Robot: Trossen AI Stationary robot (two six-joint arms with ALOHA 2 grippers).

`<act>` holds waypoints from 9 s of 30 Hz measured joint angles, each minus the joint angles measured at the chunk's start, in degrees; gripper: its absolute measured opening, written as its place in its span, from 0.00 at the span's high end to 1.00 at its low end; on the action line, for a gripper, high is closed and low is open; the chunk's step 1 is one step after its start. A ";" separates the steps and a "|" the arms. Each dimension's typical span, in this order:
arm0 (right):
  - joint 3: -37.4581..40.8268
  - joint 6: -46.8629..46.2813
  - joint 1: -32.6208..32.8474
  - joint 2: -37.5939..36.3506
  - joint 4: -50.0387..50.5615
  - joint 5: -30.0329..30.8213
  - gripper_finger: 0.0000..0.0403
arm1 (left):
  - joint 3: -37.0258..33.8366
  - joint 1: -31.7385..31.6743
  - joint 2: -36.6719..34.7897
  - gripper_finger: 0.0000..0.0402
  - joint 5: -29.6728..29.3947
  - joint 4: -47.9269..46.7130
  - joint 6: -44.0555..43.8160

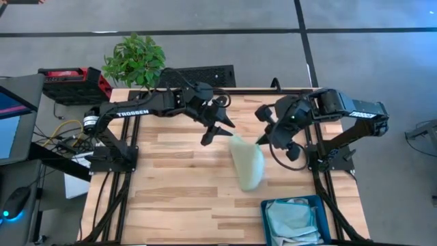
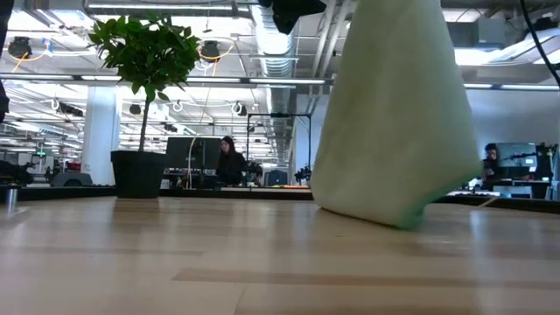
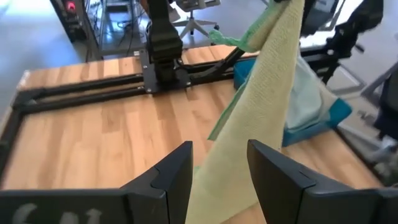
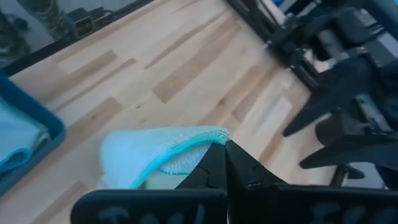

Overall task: Fold microfiber towels
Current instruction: Fold the green microfiber cloth

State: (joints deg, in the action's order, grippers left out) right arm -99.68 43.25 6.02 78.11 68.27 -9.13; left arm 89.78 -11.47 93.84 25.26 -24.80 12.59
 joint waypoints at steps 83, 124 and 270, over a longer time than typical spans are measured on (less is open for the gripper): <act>32.12 -36.25 -27.00 0.00 -12.88 23.20 0.99 | 0.59 -3.49 19.21 0.95 9.32 -28.89 32.92; 32.91 -74.87 -17.06 -0.02 -5.27 0.34 0.54 | 0.57 -1.27 13.75 0.95 3.98 -35.88 13.16; 24.94 -70.66 -6.70 25.07 -21.47 2.87 0.64 | 0.61 10.28 1.79 0.95 -12.61 -43.90 -5.17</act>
State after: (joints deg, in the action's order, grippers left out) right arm -74.74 -27.40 -0.68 103.18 46.80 -6.26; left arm 90.39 -1.19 95.64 12.64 -68.71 7.42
